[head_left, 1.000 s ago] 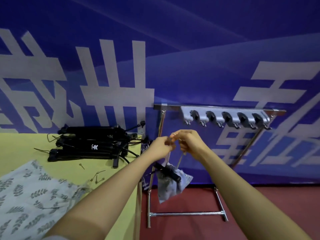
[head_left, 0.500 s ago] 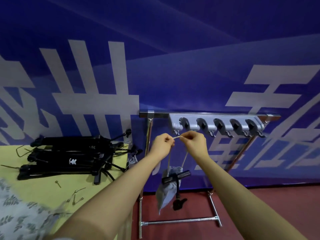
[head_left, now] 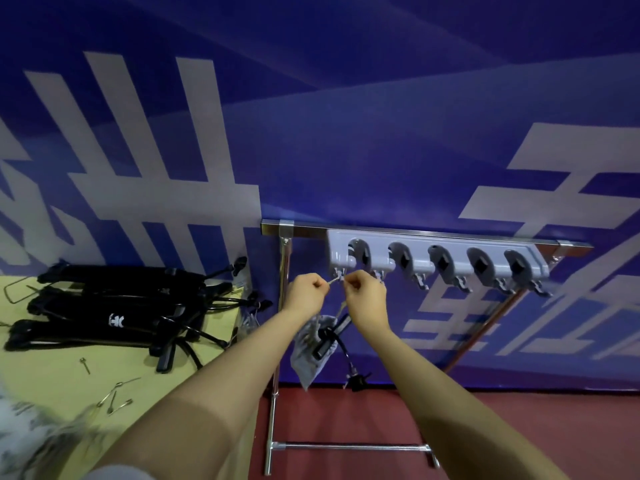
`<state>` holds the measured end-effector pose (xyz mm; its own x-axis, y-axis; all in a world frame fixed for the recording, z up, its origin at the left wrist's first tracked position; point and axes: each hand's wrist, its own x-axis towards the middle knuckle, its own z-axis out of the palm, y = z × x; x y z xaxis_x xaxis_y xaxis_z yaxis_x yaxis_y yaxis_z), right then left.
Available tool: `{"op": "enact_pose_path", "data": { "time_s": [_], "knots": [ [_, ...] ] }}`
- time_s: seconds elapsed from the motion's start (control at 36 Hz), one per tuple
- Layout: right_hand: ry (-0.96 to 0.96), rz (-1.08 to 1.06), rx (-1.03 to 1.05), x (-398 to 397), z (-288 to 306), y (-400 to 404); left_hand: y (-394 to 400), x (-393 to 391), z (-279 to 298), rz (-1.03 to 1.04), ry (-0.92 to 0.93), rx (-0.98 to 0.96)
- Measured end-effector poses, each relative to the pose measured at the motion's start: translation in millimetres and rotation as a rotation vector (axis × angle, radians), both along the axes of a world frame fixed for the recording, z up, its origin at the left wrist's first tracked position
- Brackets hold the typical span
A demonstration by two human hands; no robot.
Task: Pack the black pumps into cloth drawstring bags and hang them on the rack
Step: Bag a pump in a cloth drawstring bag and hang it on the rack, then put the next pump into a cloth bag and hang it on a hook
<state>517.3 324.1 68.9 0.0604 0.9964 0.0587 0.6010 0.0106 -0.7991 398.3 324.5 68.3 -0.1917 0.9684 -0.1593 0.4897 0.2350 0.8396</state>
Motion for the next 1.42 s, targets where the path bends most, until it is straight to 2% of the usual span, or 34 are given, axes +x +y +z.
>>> {"op": "enact_pose_path", "data": {
  "time_s": [0.25,0.58,0.81,0.97,1.11,1.25,1.42],
  "knots": [
    [-0.086,0.009,0.024,-2,-6,-15,-12,-6,-4,-0.034,0.13,0.051],
    [0.051,0.108,-0.062,-54,-1,-42,-59,-70,5,0.047,0.116,0.051],
    [0.031,0.304,-0.082,-129,-4,-76,-117,-152,3,0.133,0.129,0.035],
    [0.012,0.359,-0.085,-201,-4,-107,-165,-224,1,0.152,0.238,0.004],
    [0.004,0.453,-0.099,-260,-11,-138,-199,-286,-7,0.204,0.135,-0.035],
    [0.028,0.509,-0.174,-307,-36,-162,-233,-341,-27,0.239,0.136,-0.089],
    [-0.162,0.685,-0.223,-350,-68,-191,-262,-382,-57,0.198,0.163,-0.195]
  ]
}}
